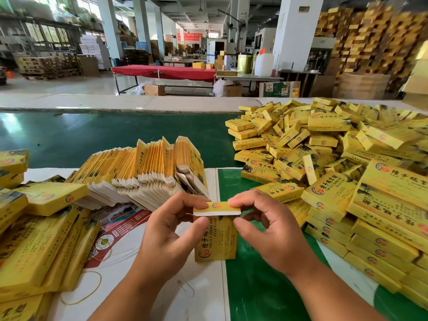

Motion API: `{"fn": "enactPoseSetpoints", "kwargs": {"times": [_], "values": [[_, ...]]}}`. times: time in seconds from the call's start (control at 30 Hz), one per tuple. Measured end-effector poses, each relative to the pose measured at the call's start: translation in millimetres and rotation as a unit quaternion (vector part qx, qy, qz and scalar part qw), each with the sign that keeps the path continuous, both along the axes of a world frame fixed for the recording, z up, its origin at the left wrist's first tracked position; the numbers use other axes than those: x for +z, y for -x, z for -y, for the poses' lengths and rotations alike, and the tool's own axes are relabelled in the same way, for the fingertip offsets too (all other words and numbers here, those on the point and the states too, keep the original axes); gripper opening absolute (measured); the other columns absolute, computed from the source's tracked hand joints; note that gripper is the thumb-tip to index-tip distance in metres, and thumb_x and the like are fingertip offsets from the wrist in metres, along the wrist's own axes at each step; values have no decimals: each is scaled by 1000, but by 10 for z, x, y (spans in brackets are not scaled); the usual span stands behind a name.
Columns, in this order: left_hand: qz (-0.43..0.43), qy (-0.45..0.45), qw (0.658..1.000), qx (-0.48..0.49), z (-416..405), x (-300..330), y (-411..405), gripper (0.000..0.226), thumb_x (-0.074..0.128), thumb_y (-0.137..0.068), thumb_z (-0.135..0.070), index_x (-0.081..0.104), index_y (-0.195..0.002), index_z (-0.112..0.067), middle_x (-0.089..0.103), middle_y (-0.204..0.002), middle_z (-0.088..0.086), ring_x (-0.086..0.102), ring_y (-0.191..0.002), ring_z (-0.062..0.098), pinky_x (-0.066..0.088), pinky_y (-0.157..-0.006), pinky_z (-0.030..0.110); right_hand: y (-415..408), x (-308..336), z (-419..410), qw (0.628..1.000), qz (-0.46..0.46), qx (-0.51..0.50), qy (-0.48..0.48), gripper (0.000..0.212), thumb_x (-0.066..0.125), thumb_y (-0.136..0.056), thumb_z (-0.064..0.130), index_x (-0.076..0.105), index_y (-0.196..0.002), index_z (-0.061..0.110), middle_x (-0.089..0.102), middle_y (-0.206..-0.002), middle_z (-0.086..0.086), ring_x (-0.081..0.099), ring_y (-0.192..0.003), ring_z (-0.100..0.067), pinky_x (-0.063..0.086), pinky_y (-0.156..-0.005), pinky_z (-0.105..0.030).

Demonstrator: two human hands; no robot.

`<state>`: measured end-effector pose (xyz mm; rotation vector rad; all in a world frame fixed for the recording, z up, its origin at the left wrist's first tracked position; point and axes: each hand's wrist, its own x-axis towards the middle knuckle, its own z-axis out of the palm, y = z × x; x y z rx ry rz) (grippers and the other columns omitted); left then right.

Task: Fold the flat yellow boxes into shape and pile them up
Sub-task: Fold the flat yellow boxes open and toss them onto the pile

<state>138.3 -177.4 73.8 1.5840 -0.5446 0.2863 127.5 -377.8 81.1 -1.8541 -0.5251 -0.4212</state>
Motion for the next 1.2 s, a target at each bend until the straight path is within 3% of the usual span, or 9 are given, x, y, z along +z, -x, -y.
{"fn": "enactPoseSetpoints", "kwargs": {"times": [0.2, 0.4, 0.57, 0.7, 0.87, 0.97, 1.03, 1.2], "values": [[-4, -25, 1000, 13, 2, 32, 5, 14, 69, -79, -38, 68, -91, -31, 70, -95, 1, 65, -89, 27, 59, -73, 45, 8, 24, -28, 1000, 14, -17, -3, 26, 66, -84, 42, 70, -98, 21, 71, -104, 12, 68, -101, -12, 58, -80, -27], [-2, -53, 999, 10, -5, 10, -14, 15, 67, -82, -23, 66, -94, -32, 69, -91, 1, 66, -89, 24, 57, -71, 27, 13, 51, -37, 999, 25, -23, 29, 7, 71, -83, 24, 69, -90, 24, 70, -92, 15, 68, -88, -11, 56, -75, -20], [-5, -33, 999, 6, 24, 11, -10, 21, 71, -83, -23, 64, -103, -29, 72, -99, -3, 68, -98, 19, 57, -80, 24, 36, 99, -58, 994, 59, -55, 79, 15, 67, -83, 35, 65, -83, 20, 66, -81, 5, 64, -77, -17, 55, -64, -37], [-10, -49, 997, 60, 72, 42, -2, 34, 66, -73, -35, 61, -107, -29, 72, -102, -16, 68, -97, 5, 54, -79, 14, 37, 120, -81, 986, 92, -82, 117, 20, 63, -85, 42, 63, -83, 22, 69, -85, 6, 64, -75, -14, 53, -58, -38], [-14, -159, 978, 135, 246, -28, 125, 45, 68, -68, -64, 51, -106, -45, 61, -96, -29, 61, -87, -5, 50, -62, 7, 73, 82, -169, 986, 93, -129, 52, 16, 64, -87, 35, 60, -80, 21, 67, -75, 4, 64, -63, -15, 53, -51, -35], [11, -240, 959, 152, 332, -89, 181, 68, 72, -56, -69, 38, -111, -48, 52, -95, -29, 51, -90, -8, 41, -63, 6, 102, 71, -209, 989, 57, -136, 26, 13, 65, -85, 34, 65, -93, 24, 64, -75, 10, 64, -69, -13, 51, -53, -22], [32, -275, 946, 170, 323, -102, 163, 68, 70, -55, -66, 37, -111, -46, 48, -93, -29, 49, -91, -7, 40, -62, 8, 106, 78, -220, 991, 29, -129, 28, 23, 64, -86, 35, 72, -105, 26, 65, -80, 12, 64, -75, -12, 50, -55, -20], [44, -330, 925, 182, 294, -75, 151, 73, 66, -53, -65, 31, -114, -47, 41, -95, -35, 42, -98, -15, 35, -58, 10, 97, 92, -214, 990, 26, -141, 13, 22, 62, -89, 37, 78, -93, 22, 70, -76, 12, 66, -73, -8, 53, -57, -24]]}}
